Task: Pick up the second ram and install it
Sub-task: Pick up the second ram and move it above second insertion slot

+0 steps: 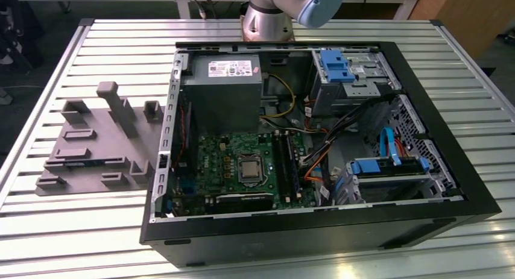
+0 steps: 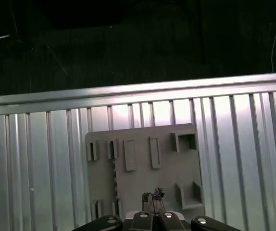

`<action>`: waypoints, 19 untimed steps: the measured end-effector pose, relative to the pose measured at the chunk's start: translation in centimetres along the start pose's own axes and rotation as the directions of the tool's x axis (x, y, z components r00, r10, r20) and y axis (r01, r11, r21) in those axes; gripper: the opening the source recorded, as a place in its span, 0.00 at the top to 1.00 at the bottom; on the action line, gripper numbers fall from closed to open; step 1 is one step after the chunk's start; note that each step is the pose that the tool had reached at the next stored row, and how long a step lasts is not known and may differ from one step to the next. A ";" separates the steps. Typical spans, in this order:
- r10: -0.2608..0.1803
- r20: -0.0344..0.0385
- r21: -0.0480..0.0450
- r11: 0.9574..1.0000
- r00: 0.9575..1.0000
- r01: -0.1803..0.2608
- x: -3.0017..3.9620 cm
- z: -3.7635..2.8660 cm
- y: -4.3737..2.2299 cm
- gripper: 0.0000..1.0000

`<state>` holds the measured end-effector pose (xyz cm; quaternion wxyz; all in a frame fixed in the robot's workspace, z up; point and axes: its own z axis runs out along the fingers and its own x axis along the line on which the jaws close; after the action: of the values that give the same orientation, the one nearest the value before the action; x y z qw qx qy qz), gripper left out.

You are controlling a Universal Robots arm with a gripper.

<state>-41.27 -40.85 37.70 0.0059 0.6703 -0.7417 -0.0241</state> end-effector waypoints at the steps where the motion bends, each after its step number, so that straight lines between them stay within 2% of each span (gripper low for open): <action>1: -0.005 0.000 0.000 1.000 1.000 0.005 0.00 0.00 0.00 0.89; 10: -0.055 -0.002 -0.001 0.998 0.998 0.055 0.01 0.00 0.05 0.89; 19: -0.105 -0.004 -0.003 0.994 0.994 0.105 0.01 0.00 0.09 0.89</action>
<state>-41.36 -40.86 37.70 0.0071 0.7083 -0.7054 -0.0237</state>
